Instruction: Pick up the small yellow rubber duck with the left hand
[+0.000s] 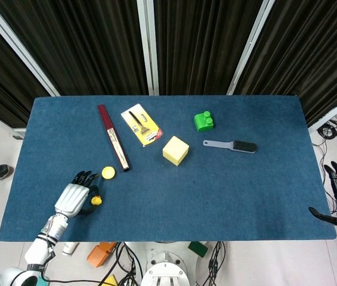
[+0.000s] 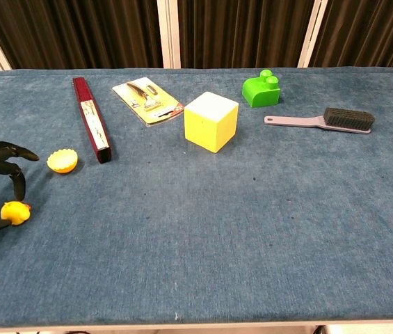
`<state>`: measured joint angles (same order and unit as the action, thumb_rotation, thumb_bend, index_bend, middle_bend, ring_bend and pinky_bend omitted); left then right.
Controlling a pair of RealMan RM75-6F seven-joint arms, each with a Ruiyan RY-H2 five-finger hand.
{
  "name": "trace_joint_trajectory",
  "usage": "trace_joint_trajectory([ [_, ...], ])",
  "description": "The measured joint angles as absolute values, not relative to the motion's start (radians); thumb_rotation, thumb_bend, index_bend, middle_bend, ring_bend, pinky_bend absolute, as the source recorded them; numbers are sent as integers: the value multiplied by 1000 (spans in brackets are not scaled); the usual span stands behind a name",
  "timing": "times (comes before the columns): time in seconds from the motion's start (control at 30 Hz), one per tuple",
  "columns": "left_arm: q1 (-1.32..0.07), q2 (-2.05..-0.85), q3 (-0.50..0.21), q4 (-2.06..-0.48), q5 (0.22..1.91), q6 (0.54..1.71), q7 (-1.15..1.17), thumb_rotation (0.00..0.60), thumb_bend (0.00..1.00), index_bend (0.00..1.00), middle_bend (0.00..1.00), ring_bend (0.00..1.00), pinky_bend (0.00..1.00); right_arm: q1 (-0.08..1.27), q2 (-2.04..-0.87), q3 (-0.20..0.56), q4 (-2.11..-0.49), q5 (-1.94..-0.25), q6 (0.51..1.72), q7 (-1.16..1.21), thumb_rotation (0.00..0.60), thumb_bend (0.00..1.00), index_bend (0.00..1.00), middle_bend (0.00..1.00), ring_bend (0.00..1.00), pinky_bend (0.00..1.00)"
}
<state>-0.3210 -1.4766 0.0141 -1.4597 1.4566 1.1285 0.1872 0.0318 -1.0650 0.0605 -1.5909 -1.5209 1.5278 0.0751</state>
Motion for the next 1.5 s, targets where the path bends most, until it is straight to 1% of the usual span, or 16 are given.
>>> trace_joint_trajectory([
  [0.07,-323,-1485,14,-1446,1458,1129,173,600,378,549,142,33,0,32,-1065,61,-1592,-1521,1527,74,600,76,0,0,0,8],
  [0.17,-325,-1492,11,-1433,1468,1143,158,600,426,566,151,39,0,32,-1064,61,-1594,-1522,1530,73,600,76,0,0,0,8],
  [0.3,-333,-1478,-5,-1441,1471,1159,153,600,427,566,151,39,0,30,-1062,63,-1594,-1520,1532,74,600,76,0,0,0,8],
  [0.5,-378,-1452,-68,-1478,1464,1160,147,600,422,566,151,37,0,35,-1065,63,-1593,-1523,1527,74,600,76,0,0,0,8],
  [0.73,-472,-1467,-140,-1485,1384,1060,172,600,417,566,151,33,0,30,-1064,63,-1587,-1519,1532,83,600,75,0,0,0,8],
  [0.93,-520,-1496,-163,-1466,1297,997,227,600,405,563,151,32,0,22,-1064,62,-1575,-1512,1536,98,600,76,0,0,0,8],
  [1.17,-540,-1512,-160,-1444,1238,974,265,600,395,521,151,32,0,22,-1070,61,-1560,-1512,1534,111,600,76,0,0,0,8],
  [1.5,-555,-1503,-145,-1452,1191,965,307,600,372,336,133,13,0,16,-1074,61,-1551,-1510,1538,122,600,76,0,0,0,8],
])
